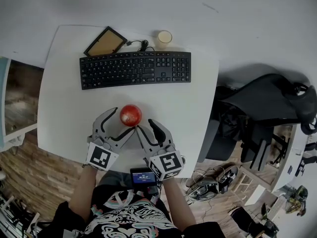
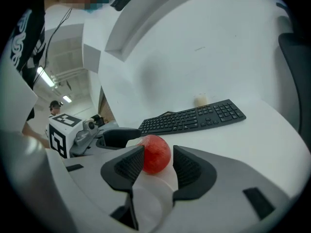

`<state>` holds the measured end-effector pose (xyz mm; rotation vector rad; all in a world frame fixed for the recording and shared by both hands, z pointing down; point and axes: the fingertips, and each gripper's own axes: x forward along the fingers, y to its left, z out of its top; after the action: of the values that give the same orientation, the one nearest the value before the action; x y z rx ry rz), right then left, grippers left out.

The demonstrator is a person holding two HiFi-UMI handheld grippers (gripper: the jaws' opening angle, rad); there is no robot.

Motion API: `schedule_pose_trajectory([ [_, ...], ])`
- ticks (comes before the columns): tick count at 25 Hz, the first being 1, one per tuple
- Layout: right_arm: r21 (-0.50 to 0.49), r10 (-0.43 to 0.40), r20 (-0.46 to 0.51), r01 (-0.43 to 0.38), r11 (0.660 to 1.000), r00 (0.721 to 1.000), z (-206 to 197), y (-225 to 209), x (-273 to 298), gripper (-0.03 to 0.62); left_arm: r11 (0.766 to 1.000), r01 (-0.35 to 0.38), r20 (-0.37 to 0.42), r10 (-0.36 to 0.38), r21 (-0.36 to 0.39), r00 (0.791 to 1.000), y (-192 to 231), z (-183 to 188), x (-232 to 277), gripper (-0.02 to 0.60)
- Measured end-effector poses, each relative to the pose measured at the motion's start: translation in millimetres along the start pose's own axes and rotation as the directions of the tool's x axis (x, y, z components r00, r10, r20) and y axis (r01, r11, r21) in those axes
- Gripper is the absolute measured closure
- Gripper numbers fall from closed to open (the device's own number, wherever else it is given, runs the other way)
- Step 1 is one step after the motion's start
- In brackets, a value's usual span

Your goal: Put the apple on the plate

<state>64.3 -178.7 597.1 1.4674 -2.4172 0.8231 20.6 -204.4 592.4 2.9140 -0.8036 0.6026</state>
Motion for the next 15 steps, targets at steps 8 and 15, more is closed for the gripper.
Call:
schedule_pose_trajectory([
  [8,-0.018,-0.014,0.006,0.014,1.000,1.000,0.8,-11.7,-2.1,0.414,0.998,0.061,-0.075,-0.062,-0.018,0.995,-11.8,-14.4,17.5,0.216],
  [15,0.011,-0.023,-0.001,0.023,1.000,1.000,-2.5,-22.7,1.3,0.414,0.996,0.072,-0.082,-0.076,-0.054,0.994,-8.5,-18.5,31.2,0.218],
])
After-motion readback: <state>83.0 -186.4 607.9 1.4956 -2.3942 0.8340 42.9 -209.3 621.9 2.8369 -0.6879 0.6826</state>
